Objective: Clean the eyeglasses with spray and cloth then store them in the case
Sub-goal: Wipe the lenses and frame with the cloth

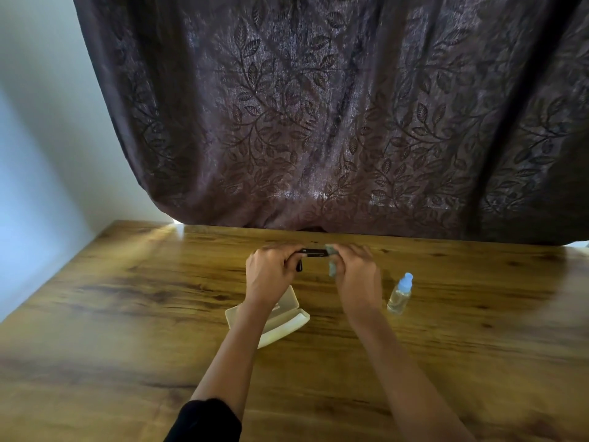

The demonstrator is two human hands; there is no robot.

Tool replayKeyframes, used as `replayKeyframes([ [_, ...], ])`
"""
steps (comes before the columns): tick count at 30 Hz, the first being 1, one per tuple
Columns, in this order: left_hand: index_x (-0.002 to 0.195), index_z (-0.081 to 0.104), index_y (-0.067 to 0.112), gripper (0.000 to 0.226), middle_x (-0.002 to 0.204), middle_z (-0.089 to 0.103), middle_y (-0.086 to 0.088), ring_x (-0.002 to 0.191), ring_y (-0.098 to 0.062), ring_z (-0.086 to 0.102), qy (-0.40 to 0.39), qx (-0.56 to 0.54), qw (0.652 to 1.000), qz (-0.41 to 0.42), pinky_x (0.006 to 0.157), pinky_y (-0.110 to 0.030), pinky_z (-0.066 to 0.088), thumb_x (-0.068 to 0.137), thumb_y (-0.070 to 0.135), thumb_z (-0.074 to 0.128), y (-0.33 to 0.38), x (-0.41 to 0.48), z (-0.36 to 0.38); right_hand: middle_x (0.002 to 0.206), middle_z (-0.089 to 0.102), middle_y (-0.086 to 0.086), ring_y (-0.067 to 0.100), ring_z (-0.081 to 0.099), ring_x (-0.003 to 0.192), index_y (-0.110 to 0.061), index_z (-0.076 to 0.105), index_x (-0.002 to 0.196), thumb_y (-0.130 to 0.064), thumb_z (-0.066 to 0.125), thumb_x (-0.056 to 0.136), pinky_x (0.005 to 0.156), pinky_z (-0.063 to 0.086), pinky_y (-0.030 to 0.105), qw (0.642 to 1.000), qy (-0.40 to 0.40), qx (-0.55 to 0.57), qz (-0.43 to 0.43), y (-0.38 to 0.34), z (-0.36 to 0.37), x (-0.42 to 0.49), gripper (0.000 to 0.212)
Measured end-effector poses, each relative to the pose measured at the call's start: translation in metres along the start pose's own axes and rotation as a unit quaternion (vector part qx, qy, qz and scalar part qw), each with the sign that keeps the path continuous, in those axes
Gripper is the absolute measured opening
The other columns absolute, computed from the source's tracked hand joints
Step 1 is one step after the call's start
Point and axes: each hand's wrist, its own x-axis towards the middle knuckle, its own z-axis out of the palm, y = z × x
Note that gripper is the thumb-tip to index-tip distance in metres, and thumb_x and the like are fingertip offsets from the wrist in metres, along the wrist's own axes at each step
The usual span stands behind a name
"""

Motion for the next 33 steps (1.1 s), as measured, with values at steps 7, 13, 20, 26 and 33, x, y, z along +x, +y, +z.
replayKeyframes([
  [7, 0.091, 0.075, 0.018, 0.016, 0.064, 0.072, -0.001, 0.054, -0.018, 0.064, 0.009, -0.017, 1.000, -0.016, 0.062, -0.022, 0.042, 0.076, 0.022, 0.074, -0.009, 0.005, -0.004, 0.090, 0.071, 0.013, 0.027, 0.064, 0.085, -0.001, 0.068, 0.099, -0.005, 0.065, 0.081, 0.076, 0.053, 0.033, 0.996, 0.030, -0.017, 0.084, 0.030, -0.010, 0.012, 0.019],
  [13, 0.096, 0.074, 0.015, 0.021, 0.061, 0.070, -0.004, 0.049, -0.014, 0.056, 0.012, -0.050, 0.993, -0.104, 0.054, -0.022, 0.041, 0.081, 0.028, 0.070, -0.027, 0.009, -0.013, 0.091, 0.071, 0.012, 0.026, 0.065, 0.081, -0.003, 0.069, 0.099, -0.008, 0.068, 0.079, 0.072, 0.050, 0.028, 0.992, 0.037, -0.012, 0.118, 0.034, -0.013, 0.016, 0.020],
  [20, 0.070, 0.071, 0.026, 0.020, 0.075, 0.072, -0.007, 0.058, -0.010, 0.048, -0.039, -0.240, 0.929, -0.278, 0.064, -0.028, 0.044, 0.087, 0.019, 0.062, -0.051, 0.018, -0.023, 0.097, 0.069, 0.005, 0.014, 0.062, 0.083, -0.006, 0.065, 0.109, -0.014, 0.064, 0.084, 0.077, 0.051, 0.026, 0.951, 0.054, 0.143, 0.271, 0.040, -0.023, 0.021, 0.027],
  [26, 0.072, 0.072, 0.013, 0.019, 0.050, 0.054, 0.010, 0.040, -0.002, 0.036, -0.154, -0.363, 0.783, -0.481, 0.039, -0.013, 0.025, 0.086, 0.019, 0.061, -0.053, 0.020, -0.033, 0.106, 0.066, 0.009, 0.019, 0.060, 0.099, -0.002, 0.061, 0.114, -0.010, 0.067, 0.081, 0.090, 0.047, 0.028, 0.840, 0.019, 0.328, 0.431, 0.055, -0.025, 0.026, 0.035],
  [33, 0.045, 0.068, 0.018, 0.052, 0.073, 0.044, 0.008, 0.031, -0.002, 0.032, -0.241, -0.410, 0.683, -0.555, 0.037, -0.012, 0.023, 0.091, 0.018, 0.044, -0.066, 0.017, -0.030, 0.086, 0.067, 0.006, 0.019, 0.060, 0.087, -0.014, 0.066, 0.079, -0.020, 0.066, 0.082, 0.088, 0.046, 0.033, 0.807, -0.080, 0.393, 0.434, 0.048, -0.034, 0.027, 0.006],
])
